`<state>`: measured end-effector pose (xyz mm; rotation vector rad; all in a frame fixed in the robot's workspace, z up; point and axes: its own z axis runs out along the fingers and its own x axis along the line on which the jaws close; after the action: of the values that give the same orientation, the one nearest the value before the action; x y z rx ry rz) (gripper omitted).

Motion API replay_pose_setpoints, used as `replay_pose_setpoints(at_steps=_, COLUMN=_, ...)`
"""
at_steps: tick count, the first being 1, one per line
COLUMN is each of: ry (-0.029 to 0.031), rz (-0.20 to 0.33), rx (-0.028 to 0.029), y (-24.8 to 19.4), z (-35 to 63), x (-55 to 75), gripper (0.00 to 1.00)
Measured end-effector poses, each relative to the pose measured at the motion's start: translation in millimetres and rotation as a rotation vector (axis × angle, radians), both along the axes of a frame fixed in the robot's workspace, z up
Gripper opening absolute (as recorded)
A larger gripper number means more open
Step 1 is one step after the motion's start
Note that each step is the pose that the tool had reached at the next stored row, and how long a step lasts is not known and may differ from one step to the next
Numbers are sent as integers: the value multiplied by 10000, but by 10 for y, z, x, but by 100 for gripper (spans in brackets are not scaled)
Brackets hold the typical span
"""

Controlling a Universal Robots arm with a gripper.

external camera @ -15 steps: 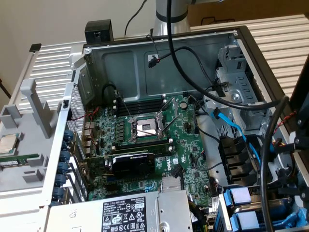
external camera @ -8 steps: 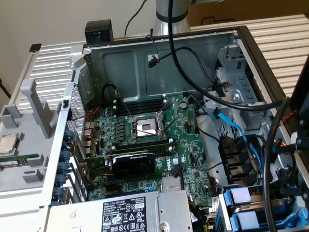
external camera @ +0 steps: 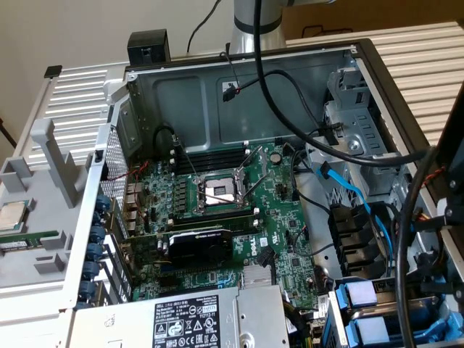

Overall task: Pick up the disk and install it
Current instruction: 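Insert the first disk wire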

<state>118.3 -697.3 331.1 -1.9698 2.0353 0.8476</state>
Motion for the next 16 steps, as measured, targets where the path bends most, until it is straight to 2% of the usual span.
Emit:
replay_pose_setpoints(at_steps=4, ry=0, rz=-1, rx=2, y=0, z=-1, x=-86, gripper=50)
replay_pose_setpoints(at_steps=13, ry=0, rz=-1, rx=-10, y=4, z=-1, x=-109, gripper=50)
replay_pose_setpoints(at_steps=16, ry=1, rz=0, rx=-11, y=-22, z=-1, x=-104, gripper=50)
